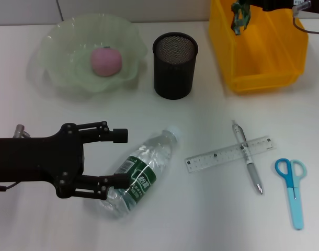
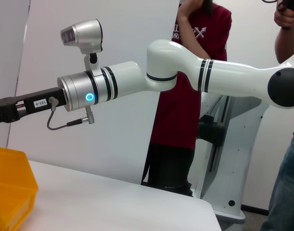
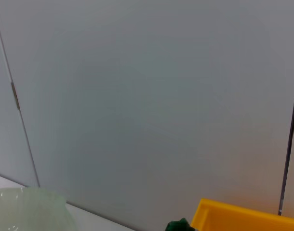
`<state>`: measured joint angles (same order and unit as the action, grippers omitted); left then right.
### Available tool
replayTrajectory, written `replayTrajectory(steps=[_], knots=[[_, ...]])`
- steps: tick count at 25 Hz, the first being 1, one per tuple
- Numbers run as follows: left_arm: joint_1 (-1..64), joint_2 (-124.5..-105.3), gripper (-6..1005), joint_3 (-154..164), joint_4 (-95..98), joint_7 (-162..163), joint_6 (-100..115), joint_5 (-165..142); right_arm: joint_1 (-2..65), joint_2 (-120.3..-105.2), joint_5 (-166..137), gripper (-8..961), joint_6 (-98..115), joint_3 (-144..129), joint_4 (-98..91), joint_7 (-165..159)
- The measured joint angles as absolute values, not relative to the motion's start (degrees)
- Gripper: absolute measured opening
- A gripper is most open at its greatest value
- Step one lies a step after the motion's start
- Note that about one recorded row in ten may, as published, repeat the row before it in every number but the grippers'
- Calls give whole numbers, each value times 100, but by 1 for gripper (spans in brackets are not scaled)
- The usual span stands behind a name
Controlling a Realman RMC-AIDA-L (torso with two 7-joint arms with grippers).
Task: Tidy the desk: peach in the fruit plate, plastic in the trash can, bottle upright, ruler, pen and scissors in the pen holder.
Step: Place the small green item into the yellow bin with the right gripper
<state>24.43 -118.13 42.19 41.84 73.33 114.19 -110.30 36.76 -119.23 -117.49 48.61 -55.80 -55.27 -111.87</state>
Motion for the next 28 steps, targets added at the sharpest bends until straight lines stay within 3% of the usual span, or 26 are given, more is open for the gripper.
replayTrajectory(steps=[13, 23, 28], knots=[[2469, -11813, 844, 4245, 4184, 7339, 11416, -11044, 3427, -11915, -11438, 770, 4873, -5528, -5664, -11174], [2427, -11812, 844, 4254, 4184, 7341, 11438, -11048, 3159, -11898, -10594, 852, 4933, -5435, -5693, -11127], [2421, -11812, 844, 4254, 4183, 7348, 11443, -11076, 3104, -11664, -10290, 852, 5814, -4781, -5637, -11735]])
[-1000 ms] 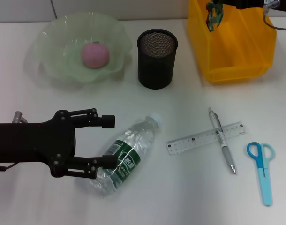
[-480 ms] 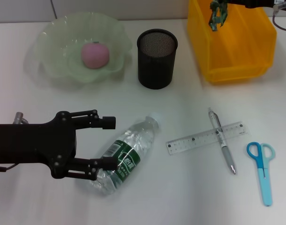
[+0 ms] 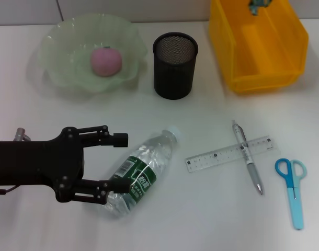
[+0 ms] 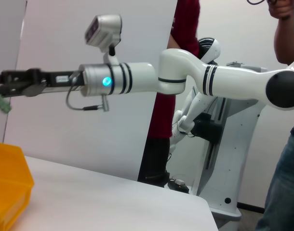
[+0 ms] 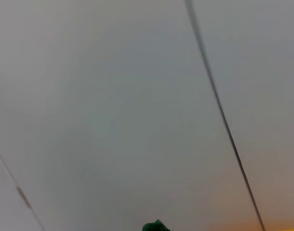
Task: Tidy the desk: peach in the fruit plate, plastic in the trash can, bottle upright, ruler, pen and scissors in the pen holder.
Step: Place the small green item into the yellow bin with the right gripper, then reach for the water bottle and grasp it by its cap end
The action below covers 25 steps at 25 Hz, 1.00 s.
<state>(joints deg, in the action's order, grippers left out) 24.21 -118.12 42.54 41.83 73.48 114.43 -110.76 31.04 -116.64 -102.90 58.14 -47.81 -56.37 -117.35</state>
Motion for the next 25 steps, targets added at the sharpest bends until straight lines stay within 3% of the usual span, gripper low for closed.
replayTrajectory(steps=[2, 3, 4, 5, 8, 9, 15, 23, 25], knots=[[2417, -11812, 844, 4254, 4183, 7348, 11449, -11079, 3164, -11442, -10255, 852, 6465, -4320, -5458, -12067], [2417, -11812, 844, 4254, 4183, 7348, 11449, -11079, 3164, -11442, -10255, 852, 6465, -4320, -5458, -12067], [2413, -11812, 844, 4253, 4183, 7347, 11451, -11081, 3229, -11297, -10089, 852, 6900, -3971, -5173, -12191], [2413, -11812, 844, 4253, 4183, 7347, 11451, -11081, 3229, -11297, -10089, 852, 6900, -3971, -5173, -12191], [2407, -11812, 844, 4254, 4180, 7321, 11451, -11087, 3299, -11012, -9597, 853, 7486, -3612, -4520, -12212], [2396, -11812, 844, 4254, 4177, 7303, 11450, -11091, 3309, -10852, -9363, 853, 7672, -3539, -4185, -12192], [2370, -11812, 844, 4254, 4174, 7292, 11442, -11092, 3305, -10764, -9274, 853, 7717, -3552, -4060, -12156], [2362, -11811, 844, 4218, 4208, 7452, 11419, -11090, 3198, -10879, -9143, 853, 8410, -3516, -4223, -11260], [2411, -11808, 844, 4211, 4306, 7706, 11402, -11088, 2923, -10971, -9062, 852, 9076, -3515, -4507, -10556]])
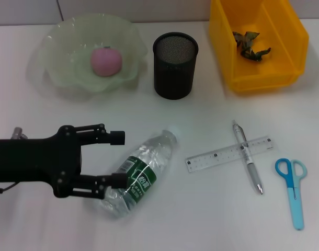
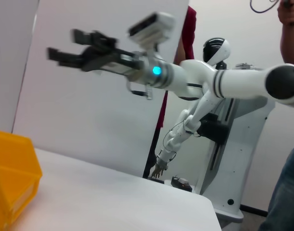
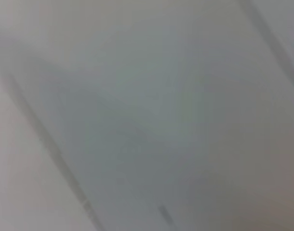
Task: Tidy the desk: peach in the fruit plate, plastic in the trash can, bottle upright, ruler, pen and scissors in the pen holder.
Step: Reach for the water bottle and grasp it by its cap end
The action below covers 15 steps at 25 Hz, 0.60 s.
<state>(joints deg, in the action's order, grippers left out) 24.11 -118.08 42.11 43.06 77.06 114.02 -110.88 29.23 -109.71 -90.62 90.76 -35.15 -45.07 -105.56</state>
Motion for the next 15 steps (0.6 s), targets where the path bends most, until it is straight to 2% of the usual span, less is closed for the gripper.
replayTrajectory(steps=[1, 4, 7, 8, 9, 10, 13, 14, 15], knots=[[2422, -11808, 844, 4210, 4356, 7812, 11397, -11089, 2923, -10971, -9062, 852, 9076, -3515, -4507, -10556], [2556, -11829, 844, 4241, 4818, 8589, 11315, -11086, 2349, -11149, -9090, 852, 10043, -3553, -4845, -9324], [2670, -11848, 844, 4252, 5141, 9115, 11294, -11077, 1961, -11239, -9202, 852, 10571, -3579, -4858, -8501], [2756, -11856, 844, 4256, 5313, 9444, 11276, -11079, 1819, -11275, -9282, 852, 10781, -3572, -4848, -8185], [2922, -11861, 844, 4309, 5612, 10126, 11187, -11109, 1516, -11381, -9532, 852, 11126, -3544, -4786, -7550], [2922, -11861, 844, 4309, 5612, 10126, 11187, -11109, 1516, -11381, -9532, 852, 11126, -3544, -4786, -7550], [3228, -11854, 844, 4632, 6083, 11431, 10836, -11181, 1110, -11535, -9893, 852, 11316, -3513, -4665, -6915], [3448, -11848, 844, 5034, 6484, 12222, 10529, -11294, 934, -11634, -10085, 853, 11268, -3474, -4557, -6624], [3448, -11848, 844, 5034, 6484, 12222, 10529, -11294, 934, -11634, -10085, 853, 11268, -3474, -4557, -6624]])
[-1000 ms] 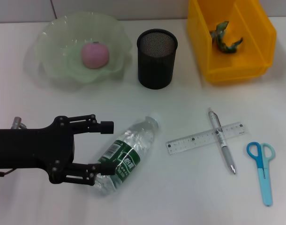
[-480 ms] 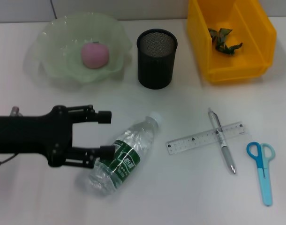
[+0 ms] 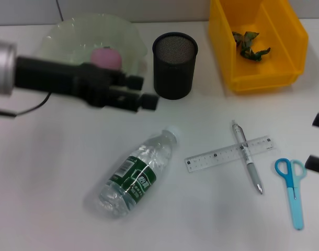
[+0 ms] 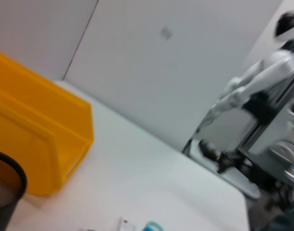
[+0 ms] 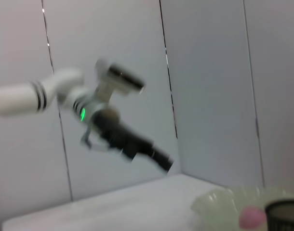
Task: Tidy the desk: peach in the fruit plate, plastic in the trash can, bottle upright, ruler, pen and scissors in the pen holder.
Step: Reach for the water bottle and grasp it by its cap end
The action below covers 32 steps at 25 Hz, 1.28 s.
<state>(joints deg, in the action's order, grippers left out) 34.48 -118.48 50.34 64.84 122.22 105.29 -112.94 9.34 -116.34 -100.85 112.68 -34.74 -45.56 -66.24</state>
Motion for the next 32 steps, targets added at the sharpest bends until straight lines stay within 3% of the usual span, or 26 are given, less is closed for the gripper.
replayTrajectory(steps=[7, 13, 32], knots=[[4383, -11899, 844, 6921, 7180, 14387, 9281, -12408, 866, -11716, -10836, 853, 11186, -3319, -4075, -5949], [4776, -11918, 844, 8312, 7100, 15295, 8452, -13394, 893, -11757, -11152, 852, 11198, -3332, -4054, -5800], [5005, -11918, 839, 9482, 5965, 16247, 7434, -13803, 946, -11826, -11156, 852, 11071, -3217, -4026, -5770]])
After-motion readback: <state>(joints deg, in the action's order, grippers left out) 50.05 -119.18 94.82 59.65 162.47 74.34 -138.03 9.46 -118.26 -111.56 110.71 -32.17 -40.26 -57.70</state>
